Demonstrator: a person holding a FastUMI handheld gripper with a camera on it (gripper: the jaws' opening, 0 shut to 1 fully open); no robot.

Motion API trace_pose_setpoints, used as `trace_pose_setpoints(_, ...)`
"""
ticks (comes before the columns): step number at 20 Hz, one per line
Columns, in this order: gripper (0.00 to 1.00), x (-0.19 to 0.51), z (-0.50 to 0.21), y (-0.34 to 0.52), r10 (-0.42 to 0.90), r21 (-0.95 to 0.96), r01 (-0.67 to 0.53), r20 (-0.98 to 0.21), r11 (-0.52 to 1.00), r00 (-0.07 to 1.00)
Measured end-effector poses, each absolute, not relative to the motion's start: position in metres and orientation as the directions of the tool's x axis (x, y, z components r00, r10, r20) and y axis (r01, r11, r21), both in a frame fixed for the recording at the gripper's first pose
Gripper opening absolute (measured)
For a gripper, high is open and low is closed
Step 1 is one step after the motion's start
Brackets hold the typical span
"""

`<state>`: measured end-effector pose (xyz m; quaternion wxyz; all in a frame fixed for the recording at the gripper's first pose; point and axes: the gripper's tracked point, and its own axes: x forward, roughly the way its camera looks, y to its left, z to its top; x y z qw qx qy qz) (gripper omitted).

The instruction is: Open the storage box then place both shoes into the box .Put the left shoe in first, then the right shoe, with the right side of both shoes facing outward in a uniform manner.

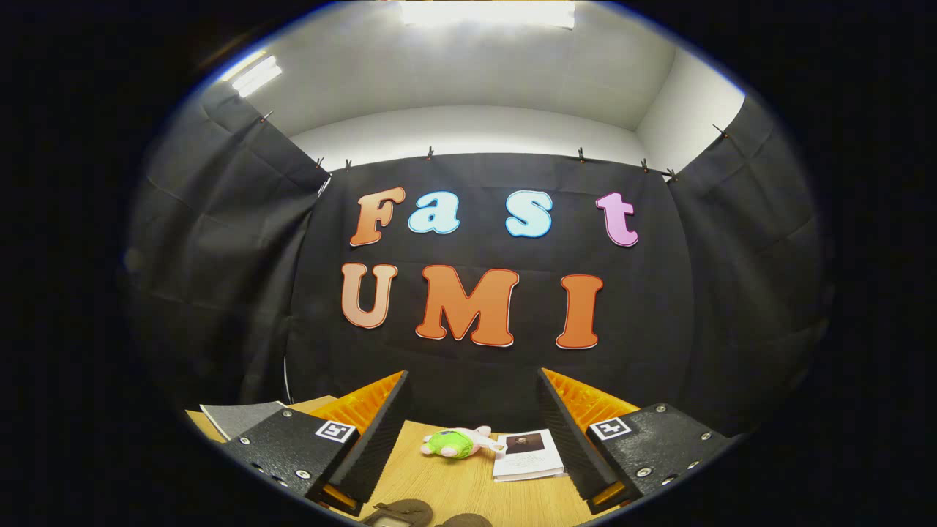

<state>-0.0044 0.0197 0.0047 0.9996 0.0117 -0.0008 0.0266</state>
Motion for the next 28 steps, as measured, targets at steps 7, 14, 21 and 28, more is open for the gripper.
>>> trace_pose_setpoints(7,1.00,-0.002,-0.034,0.052,0.164,0.107,-0.155,-0.081,0.982,0.983)
trace_pose_setpoints(14,1.00,-0.007,-0.095,0.129,0.387,0.339,-0.297,-0.238,0.893,0.891)
trace_pose_setpoints(21,0.99,-0.017,-0.183,0.213,0.592,0.645,-0.233,-0.418,0.728,0.689)
trace_pose_setpoints(28,0.97,-0.033,-0.224,0.271,0.714,0.780,-0.152,-0.451,0.607,0.535)
